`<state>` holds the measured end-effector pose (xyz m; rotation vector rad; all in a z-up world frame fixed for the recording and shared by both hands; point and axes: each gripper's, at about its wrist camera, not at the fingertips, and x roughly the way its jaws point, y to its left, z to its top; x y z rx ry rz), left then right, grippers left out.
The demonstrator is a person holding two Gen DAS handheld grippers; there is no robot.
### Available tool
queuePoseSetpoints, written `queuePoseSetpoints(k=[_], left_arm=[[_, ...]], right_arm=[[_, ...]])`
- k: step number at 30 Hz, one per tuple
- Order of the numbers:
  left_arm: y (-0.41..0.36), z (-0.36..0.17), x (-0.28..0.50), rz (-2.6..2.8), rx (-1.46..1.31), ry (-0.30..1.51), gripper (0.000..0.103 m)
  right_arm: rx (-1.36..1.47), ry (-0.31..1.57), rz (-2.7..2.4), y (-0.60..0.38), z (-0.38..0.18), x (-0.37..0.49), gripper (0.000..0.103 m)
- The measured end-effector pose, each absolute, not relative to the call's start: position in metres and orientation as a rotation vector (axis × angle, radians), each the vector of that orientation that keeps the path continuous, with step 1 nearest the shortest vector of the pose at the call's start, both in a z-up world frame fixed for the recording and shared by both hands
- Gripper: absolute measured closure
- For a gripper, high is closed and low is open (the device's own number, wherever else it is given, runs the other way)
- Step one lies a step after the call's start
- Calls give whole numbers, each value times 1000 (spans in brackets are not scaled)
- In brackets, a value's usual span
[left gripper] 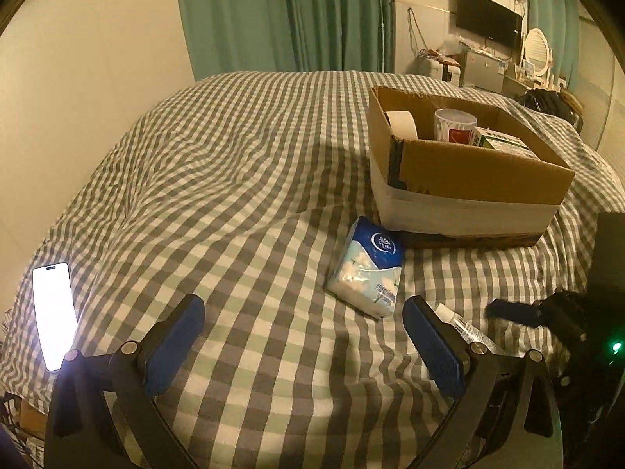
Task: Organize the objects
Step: 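Grasp the white toothpaste tube with the right tool, then grasp the blue tissue pack with left tool while right tool holds the toothpaste tube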
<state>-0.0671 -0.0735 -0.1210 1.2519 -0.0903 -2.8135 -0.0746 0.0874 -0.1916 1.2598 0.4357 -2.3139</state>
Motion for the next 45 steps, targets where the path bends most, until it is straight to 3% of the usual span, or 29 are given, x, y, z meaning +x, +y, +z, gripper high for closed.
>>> queuePoseSetpoints(k=[2, 3, 19, 28, 31, 35, 45], left_arm=[[-74, -122, -68, -2811, 1255, -93, 0], [-73, -122, -68, -2809, 1254, -99, 0], [-24, -129, -116, -2836, 1321, -247, 0], [-6, -175, -155, -2763, 1494, -296, 2], [-6, -183, -161, -2763, 1536, -277, 15], [-3, -186, -158, -2772, 1545, -303, 50], [-10, -154, -108, -2838, 1535, -175, 51]], right_arm=[[1258, 416, -2307, 90, -191, -74, 75], [1250, 393, -2319, 94, -187, -74, 78], [1057, 304, -2591, 168, -85, -85, 78], [1128, 241, -2596, 186, -94, -108, 78], [1145, 231, -2583, 187, -98, -111, 78], [1146, 220, -2580, 190, -101, -108, 78], [1071, 212, -2589, 188, -83, -81, 78]])
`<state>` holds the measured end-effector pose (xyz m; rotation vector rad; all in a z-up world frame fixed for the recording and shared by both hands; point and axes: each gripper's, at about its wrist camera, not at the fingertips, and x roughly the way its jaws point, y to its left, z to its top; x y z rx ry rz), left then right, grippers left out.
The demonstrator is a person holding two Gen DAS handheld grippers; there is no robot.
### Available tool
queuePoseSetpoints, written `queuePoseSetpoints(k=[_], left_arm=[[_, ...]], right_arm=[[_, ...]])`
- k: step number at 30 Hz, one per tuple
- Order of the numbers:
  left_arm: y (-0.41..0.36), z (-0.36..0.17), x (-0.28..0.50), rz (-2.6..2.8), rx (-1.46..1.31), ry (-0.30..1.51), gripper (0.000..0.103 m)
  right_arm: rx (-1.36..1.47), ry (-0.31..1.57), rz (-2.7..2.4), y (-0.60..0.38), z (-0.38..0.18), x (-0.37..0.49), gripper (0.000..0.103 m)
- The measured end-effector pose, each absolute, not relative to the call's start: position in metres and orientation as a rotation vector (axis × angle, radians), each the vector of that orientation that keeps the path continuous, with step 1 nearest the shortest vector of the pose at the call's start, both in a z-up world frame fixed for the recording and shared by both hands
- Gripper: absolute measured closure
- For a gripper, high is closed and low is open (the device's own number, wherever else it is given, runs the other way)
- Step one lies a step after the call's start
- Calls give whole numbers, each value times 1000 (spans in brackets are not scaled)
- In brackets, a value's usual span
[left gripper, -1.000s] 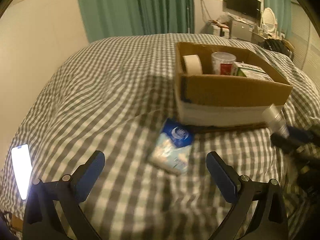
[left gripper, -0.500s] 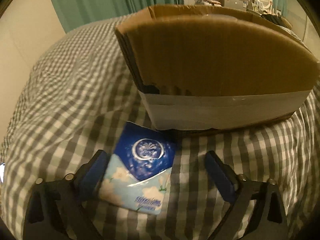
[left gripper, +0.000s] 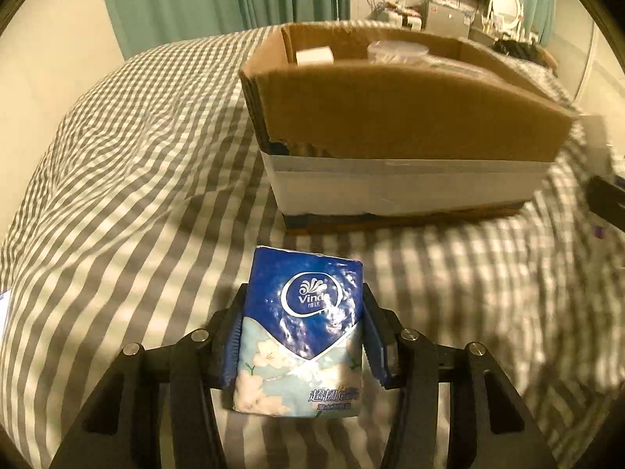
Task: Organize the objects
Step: 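Grasp the blue tissue pack with left tool while right tool holds the toothpaste tube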
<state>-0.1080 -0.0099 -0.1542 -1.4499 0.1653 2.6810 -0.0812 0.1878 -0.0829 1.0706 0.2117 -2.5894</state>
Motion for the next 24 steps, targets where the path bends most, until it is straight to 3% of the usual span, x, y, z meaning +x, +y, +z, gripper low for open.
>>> queuePoseSetpoints(k=[11, 24], left_arm=[[-3, -56, -79, 2771, -1130, 156, 51], [10, 8, -160, 2851, -923, 210, 51]], right_arm=[[897, 243, -2623, 181, -20, -76, 78], [741, 243, -2651, 171, 42, -156, 78]])
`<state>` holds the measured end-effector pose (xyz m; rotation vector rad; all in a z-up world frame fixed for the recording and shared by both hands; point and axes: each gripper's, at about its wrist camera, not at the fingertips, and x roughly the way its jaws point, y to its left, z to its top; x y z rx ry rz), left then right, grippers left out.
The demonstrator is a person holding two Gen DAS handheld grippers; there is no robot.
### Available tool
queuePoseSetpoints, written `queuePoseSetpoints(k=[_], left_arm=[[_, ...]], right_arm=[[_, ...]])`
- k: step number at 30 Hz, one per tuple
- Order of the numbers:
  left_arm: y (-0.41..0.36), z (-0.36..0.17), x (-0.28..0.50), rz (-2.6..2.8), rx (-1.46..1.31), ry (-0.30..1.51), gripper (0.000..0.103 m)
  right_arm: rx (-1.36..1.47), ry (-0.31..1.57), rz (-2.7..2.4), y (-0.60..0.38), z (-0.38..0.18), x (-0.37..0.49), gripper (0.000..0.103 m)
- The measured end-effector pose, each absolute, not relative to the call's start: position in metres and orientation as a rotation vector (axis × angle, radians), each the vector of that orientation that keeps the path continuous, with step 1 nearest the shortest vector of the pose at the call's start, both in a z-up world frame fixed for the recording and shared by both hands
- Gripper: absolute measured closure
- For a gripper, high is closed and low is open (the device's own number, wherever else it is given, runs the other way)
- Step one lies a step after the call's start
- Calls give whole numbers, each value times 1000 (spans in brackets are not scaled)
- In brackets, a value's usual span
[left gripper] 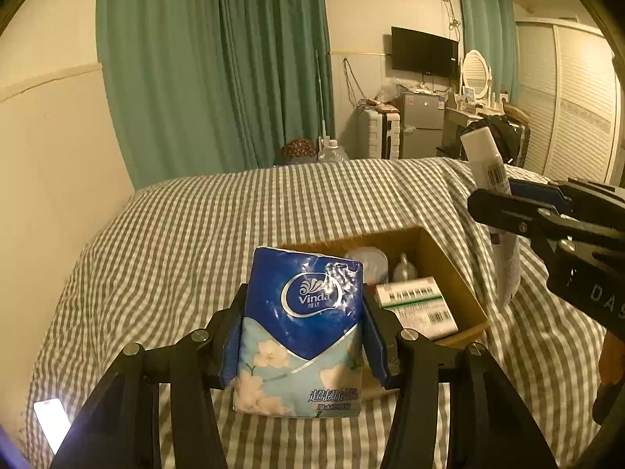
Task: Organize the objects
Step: 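Grasp the blue tissue pack with left tool while right tool holds the toothpaste tube, then drop the tissue pack and toothpaste tube into the box with both tools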
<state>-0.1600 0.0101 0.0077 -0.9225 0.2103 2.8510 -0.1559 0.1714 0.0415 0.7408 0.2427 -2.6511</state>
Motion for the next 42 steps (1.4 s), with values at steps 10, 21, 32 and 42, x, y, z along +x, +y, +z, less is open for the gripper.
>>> queuePoseSetpoints(k=[10, 21, 32, 42], left_arm=[[24, -26, -219, 2808, -1025, 224, 51], [27, -75, -245, 2742, -1161, 170, 48], [24, -50, -219, 2837, -1104, 182, 4], [15, 5, -181, 2959, -904, 185, 0]], right_arm=[[861, 202, -2607, 169, 5, -231, 78], [970, 67, -2523, 179, -36, -256, 70], [848, 9, -2613, 195, 5, -224, 29], [639, 78, -2779, 205, 63, -168, 1]])
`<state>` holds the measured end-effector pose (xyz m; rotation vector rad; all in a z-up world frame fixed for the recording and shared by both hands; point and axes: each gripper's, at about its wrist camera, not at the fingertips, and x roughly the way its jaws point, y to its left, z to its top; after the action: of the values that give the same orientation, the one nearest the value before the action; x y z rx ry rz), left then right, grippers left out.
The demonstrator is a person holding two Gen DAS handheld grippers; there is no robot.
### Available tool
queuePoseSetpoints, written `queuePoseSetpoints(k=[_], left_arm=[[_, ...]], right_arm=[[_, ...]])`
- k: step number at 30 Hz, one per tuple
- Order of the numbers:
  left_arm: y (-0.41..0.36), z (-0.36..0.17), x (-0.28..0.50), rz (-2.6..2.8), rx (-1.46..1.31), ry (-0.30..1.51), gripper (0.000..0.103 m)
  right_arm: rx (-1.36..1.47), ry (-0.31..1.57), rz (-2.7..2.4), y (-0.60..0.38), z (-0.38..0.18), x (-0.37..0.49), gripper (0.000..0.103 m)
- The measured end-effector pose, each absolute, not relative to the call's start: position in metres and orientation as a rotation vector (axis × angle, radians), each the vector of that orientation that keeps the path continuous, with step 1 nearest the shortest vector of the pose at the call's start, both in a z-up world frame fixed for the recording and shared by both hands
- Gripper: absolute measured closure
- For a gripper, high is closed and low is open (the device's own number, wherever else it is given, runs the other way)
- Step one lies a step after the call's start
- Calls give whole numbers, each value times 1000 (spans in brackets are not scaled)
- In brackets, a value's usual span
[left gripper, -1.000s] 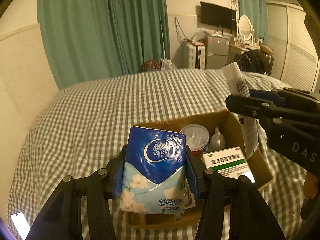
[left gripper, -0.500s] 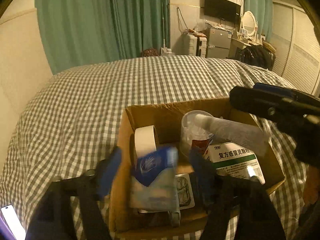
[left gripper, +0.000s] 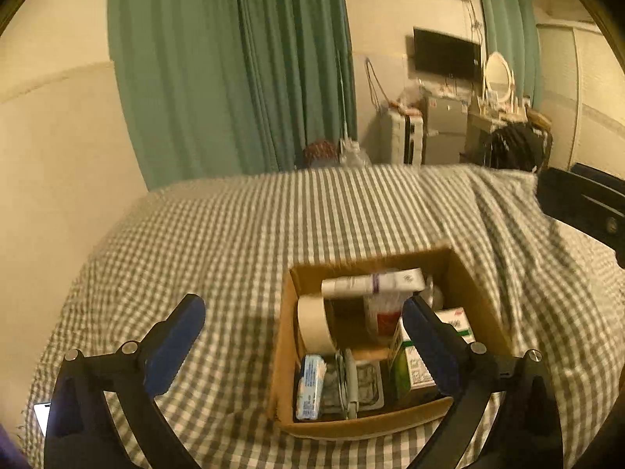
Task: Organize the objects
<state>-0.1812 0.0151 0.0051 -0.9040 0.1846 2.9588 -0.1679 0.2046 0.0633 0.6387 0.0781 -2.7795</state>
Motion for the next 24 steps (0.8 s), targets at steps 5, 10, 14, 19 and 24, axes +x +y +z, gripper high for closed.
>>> queuePoseSetpoints(k=[5, 10, 14, 19, 24], left_arm=[[9, 34, -160, 3012, -777, 127, 0], [3, 52, -133, 3031, -650, 108, 0], [1, 58, -112, 3049, -569, 88, 0], [-2, 56, -96, 3064, -503, 61, 0], [-5, 45, -93, 3056, -546, 17, 0]], right_arm=[[549, 71, -2863, 213, 90, -136, 0], [459, 77, -2928, 220, 103, -104, 0], [441, 71, -2954, 226, 99, -85, 0], [458, -14, -2936, 232, 80, -78, 0], [477, 26, -2954, 227, 57, -77, 0]])
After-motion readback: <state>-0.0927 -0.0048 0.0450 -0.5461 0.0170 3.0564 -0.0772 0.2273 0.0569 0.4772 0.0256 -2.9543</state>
